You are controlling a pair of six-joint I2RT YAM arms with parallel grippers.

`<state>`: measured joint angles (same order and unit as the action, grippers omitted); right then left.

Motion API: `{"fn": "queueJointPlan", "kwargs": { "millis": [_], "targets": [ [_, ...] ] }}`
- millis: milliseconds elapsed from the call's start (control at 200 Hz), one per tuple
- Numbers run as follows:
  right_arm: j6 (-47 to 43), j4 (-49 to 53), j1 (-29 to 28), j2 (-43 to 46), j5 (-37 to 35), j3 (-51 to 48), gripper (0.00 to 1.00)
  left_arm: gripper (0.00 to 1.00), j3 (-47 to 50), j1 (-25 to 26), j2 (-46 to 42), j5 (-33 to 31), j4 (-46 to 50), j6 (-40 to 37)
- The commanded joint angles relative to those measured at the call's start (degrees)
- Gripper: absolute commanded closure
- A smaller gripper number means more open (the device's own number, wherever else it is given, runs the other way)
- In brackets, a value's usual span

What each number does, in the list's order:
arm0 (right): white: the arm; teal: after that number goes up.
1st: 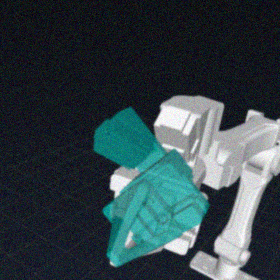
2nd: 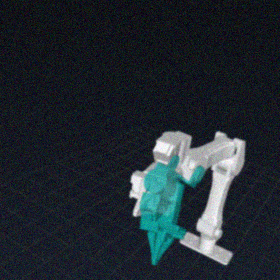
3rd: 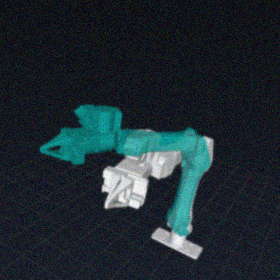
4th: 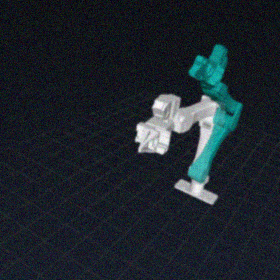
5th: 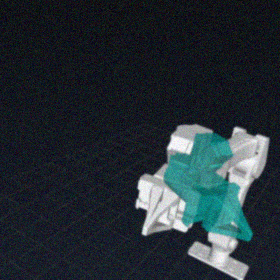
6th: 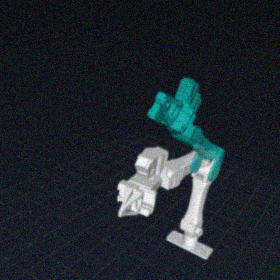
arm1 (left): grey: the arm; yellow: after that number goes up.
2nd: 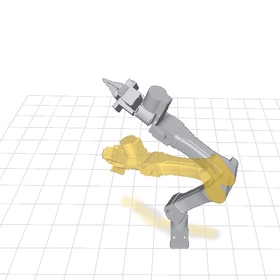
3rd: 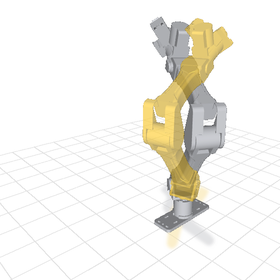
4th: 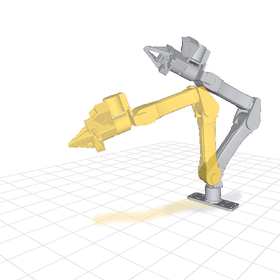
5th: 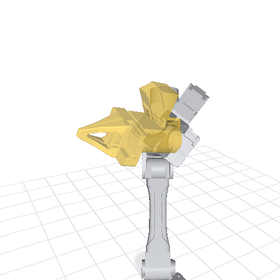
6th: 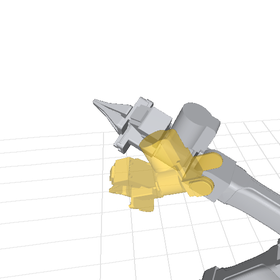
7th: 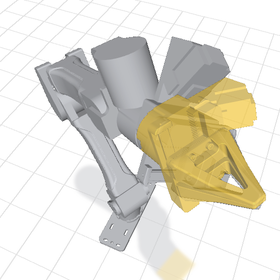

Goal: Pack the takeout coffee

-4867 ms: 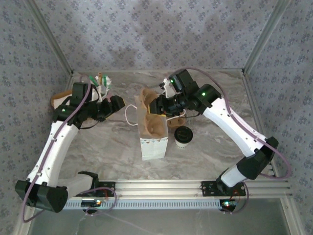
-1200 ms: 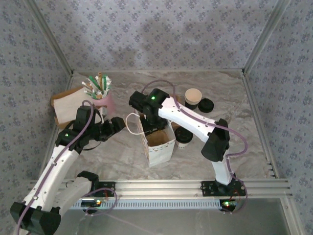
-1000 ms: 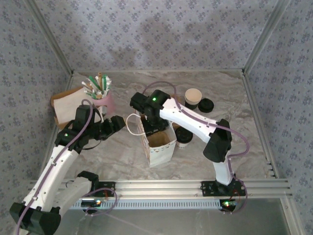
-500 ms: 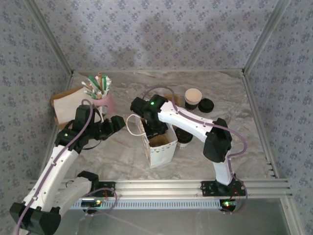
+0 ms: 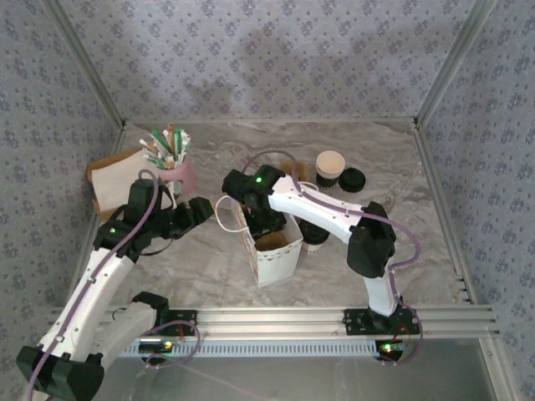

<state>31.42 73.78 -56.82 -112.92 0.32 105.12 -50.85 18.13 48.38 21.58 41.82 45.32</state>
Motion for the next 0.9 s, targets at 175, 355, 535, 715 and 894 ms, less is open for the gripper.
{"fn": "queueJointPlan", "kwargs": {
  "millis": [175, 355, 535, 715, 894],
  "targets": [
    [0.00, 1.64, -1.09, 0.69, -1.24, -1.10, 0.54, 0.24, -1.44, 0.33, -0.93, -0.49, 0.37, -0.25],
    [-0.04, 1.93, -1.19, 0.75, -1.25, -1.06, 0.53, 0.24, -1.52, 0.34, -0.95, -0.51, 0.39, -0.18],
    [0.04, 2.69, -1.27, 1.39, -1.53, -0.02, 0.45, 0.24, -1.72, 0.33, -0.96, -0.57, 0.52, -0.10],
    [0.04, 4.91, -1.37, 2.05, -1.86, 3.77, 0.40, 0.24, -2.45, 0.33, -0.92, -0.71, 0.72, -0.22],
    [0.13, 6.97, -1.37, 3.02, -1.25, 7.79, 0.36, 0.24, -2.91, 0.33, -0.70, -0.93, 1.05, -0.14]
  ]
}}
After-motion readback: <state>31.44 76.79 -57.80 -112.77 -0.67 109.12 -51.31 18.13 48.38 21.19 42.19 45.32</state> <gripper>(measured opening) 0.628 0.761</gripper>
